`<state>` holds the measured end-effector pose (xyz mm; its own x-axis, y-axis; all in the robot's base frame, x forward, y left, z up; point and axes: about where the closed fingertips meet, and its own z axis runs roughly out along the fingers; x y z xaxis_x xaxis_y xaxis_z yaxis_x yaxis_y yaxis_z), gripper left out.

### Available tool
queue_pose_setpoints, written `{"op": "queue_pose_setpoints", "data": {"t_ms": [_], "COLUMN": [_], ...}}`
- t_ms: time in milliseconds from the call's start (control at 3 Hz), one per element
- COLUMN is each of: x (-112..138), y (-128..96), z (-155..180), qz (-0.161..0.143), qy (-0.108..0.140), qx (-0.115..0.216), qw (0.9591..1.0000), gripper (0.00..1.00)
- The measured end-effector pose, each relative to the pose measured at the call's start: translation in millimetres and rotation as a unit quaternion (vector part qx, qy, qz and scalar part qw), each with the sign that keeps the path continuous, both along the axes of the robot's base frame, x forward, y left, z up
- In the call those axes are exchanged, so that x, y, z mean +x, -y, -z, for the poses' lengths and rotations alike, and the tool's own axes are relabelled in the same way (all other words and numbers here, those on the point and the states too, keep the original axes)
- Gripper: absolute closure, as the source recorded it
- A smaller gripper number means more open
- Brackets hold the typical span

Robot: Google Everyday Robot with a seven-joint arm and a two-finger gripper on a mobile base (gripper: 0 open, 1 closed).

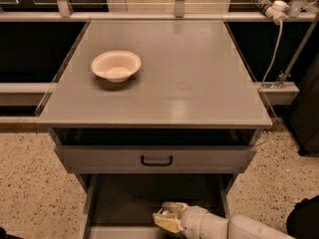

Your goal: Place redbull can into middle drawer

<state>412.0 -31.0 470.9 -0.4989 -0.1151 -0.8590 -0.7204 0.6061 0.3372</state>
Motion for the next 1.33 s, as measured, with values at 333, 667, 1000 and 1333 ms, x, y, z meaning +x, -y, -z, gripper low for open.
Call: {"op": "queue_pose_setpoints", "data": {"t_ms": [333, 667, 1000, 1333], "x": [0.2, -0.3, -0.3, -0.3], "y": [-1.7, -2.3, -2.4, -2.4], "z": [29.3, 30.8, 30.8, 30.8], "qz": [-0.007, -0.009, -0.009, -0.009], "qy": [-0.027, -0.028, -0.028, -0.028], "qx": [-0.018, -0.019, -0.019, -0.019], "qw": [0.9995, 0.9994, 0.9994, 0.9994], "gripper": [1.0, 0.81, 0.58, 0.35]}}
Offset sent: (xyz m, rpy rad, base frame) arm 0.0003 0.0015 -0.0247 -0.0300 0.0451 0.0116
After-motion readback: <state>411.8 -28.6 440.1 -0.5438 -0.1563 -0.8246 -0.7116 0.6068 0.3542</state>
